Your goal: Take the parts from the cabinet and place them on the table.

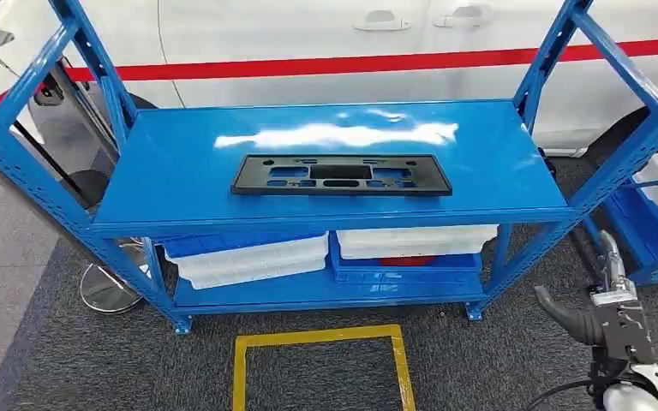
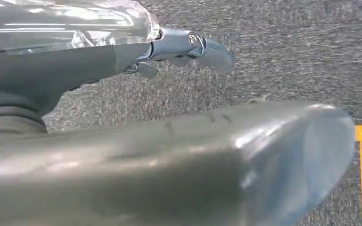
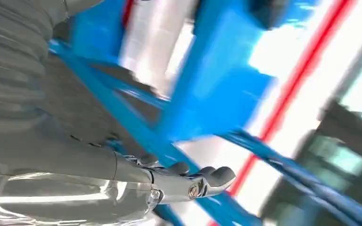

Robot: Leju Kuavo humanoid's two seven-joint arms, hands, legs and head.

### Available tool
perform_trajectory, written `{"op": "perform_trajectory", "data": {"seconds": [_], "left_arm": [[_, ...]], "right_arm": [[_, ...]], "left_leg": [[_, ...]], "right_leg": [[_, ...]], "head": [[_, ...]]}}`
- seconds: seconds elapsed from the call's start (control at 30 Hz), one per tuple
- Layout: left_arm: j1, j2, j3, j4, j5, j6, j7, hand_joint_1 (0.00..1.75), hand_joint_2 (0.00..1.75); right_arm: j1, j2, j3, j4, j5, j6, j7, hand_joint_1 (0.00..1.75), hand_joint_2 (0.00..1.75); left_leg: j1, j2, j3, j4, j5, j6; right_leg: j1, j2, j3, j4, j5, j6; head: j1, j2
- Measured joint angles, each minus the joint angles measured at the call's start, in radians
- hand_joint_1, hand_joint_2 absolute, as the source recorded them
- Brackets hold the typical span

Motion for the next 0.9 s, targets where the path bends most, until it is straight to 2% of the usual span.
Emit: {"op": "perform_trajectory", "data": {"seconds": [0.13,0.3,0.37,0.4,0.43,0.47,0.57,0.6,0.63,0.67,0.7,0.73,0.77,0.8,0.9], "left_arm": [[-0.007,0.0,0.001,0.0,-0.014,0.0,-0.009,0.0,0.0],[-0.02,-0.001,0.008,0.006,-0.039,0.008,-0.023,0.0,0.0],[-0.022,-0.002,0.01,0.01,-0.049,0.011,-0.029,0.0,0.0],[-0.023,-0.003,0.01,0.01,-0.052,0.012,-0.032,0.0,0.0],[-0.025,-0.008,0.01,0.011,-0.056,0.012,-0.034,0.0,0.0],[-0.028,-0.01,0.011,0.013,-0.06,0.015,-0.038,0.0,0.0],[-0.031,-0.017,0.013,0.018,-0.067,0.018,-0.041,0.0,0.0],[-0.031,-0.019,0.016,0.02,-0.07,0.02,-0.041,0.0,0.0],[-0.031,-0.022,0.018,0.022,-0.072,0.021,-0.041,0.0,0.0],[-0.031,-0.024,0.019,0.024,-0.073,0.022,-0.041,0.0,0.0],[-0.031,-0.027,0.022,0.026,-0.074,0.025,-0.041,0.0,0.0],[-0.031,-0.033,0.024,0.027,-0.077,0.028,-0.041,0.0,0.0],[-0.032,-0.035,0.026,0.027,-0.08,0.031,-0.041,0.0,0.0],[-0.034,-0.037,0.028,0.03,-0.081,0.033,-0.041,0.0,0.0],[-0.036,-0.042,0.033,0.032,-0.084,0.038,-0.042,0.0,0.0]], "right_arm": [[0.002,-0.021,0.024,-0.077,0.017,-0.008,-0.027,0.0,1.75],[0.008,-0.043,0.153,-0.207,0.064,-0.023,-0.055,0.0,1.75],[0.006,-0.044,0.221,-0.249,0.087,-0.029,-0.057,0.0,1.75],[0.005,-0.045,0.247,-0.264,0.098,-0.032,-0.056,0.0,1.75],[0.004,-0.046,0.27,-0.275,0.108,-0.034,-0.053,0.0,1.75],[0.0,-0.047,0.305,-0.287,0.124,-0.037,-0.049,0.0,0.0],[-0.005,-0.047,0.37,-0.298,0.159,-0.044,-0.032,0.0,0.0],[-0.005,-0.046,0.407,-0.3,0.178,-0.048,-0.021,0.0,1.75],[-0.006,-0.045,0.43,-0.3,0.191,-0.052,-0.012,0.0,1.75],[-0.01,-0.043,0.457,-0.3,0.206,-0.057,0.002,0.0,1.75],[-0.017,-0.04,0.485,-0.3,0.221,-0.063,0.014,0.0,1.75],[-0.026,-0.036,0.518,-0.3,0.241,-0.072,0.027,0.0,1.75],[-0.036,-0.03,0.552,-0.3,0.262,-0.083,0.042,0.0,1.75],[-0.045,-0.026,0.577,-0.298,0.28,-0.093,0.052,0.0,1.75],[-0.063,-0.013,0.632,-0.292,0.353,-0.133,0.077,0.0,1.75]], "left_leg": [[-0.002,-0.001,-0.002,0.004,-0.001,0.001],[-0.008,-0.001,-0.004,0.006,-0.003,0.005],[-0.009,-0.001,-0.006,0.004,-0.002,0.01],[-0.001,-0.001,-0.001,-0.009,0.003,0.017],[0.004,0.0,0.008,-0.02,0.01,0.021],[0.005,0.001,0.009,-0.024,0.012,0.026],[0.004,0.001,0.007,-0.024,0.013,0.027],[0.003,0.0,0.006,-0.023,0.012,0.027],[0.003,-0.001,0.007,-0.022,0.011,0.026],[0.003,-0.002,0.01,-0.022,0.009,0.024],[0.004,-0.003,0.013,-0.021,0.006,0.021],[0.004,-0.005,0.018,-0.018,0.002,0.017],[0.004,-0.005,0.02,-0.016,-0.003,0.011],[-0.003,-0.006,0.016,-0.011,-0.008,0.004],[0.002,-0.007,0.011,-0.012,-0.008,-0.013]], "right_leg": [[-0.001,-0.001,0.0,-0.001,0.002,0.002],[-0.004,-0.002,-0.001,-0.001,0.002,0.006],[-0.005,-0.002,0.0,-0.007,0.005,0.011],[-0.003,-0.002,0.003,-0.008,0.004,0.015],[-0.006,-0.001,0.001,0.006,-0.005,0.015],[-0.004,0.0,-0.023,0.051,-0.034,0.013],[-0.003,0.001,-0.114,0.222,-0.109,0.014],[-0.003,0.001,-0.16,0.298,-0.126,0.015],[-0.003,0.001,-0.177,0.317,-0.116,0.015],[-0.004,0.001,-0.175,0.295,-0.084,0.014],[-0.004,0.0,-0.152,0.23,-0.033,0.012],[-0.004,0.0,-0.115,0.137,0.022,0.008],[-0.004,0.001,-0.08,0.049,0.065,0.003],[0.003,0.002,-0.07,0.029,0.048,-0.001],[0.009,0.004,-0.076,0.023,0.046,-0.015]], "head": [[0.0,0.0],[0.0,0.0],[0.0,0.0],[0.0,0.0],[0.0,0.0],[0.0,0.0],[0.0,0.0],[0.0,0.0],[0.0,0.0],[0.0,0.0],[0.0,0.0],[0.0,0.0],[0.0,0.0],[0.0,0.0],[0.0,0.0]]}}
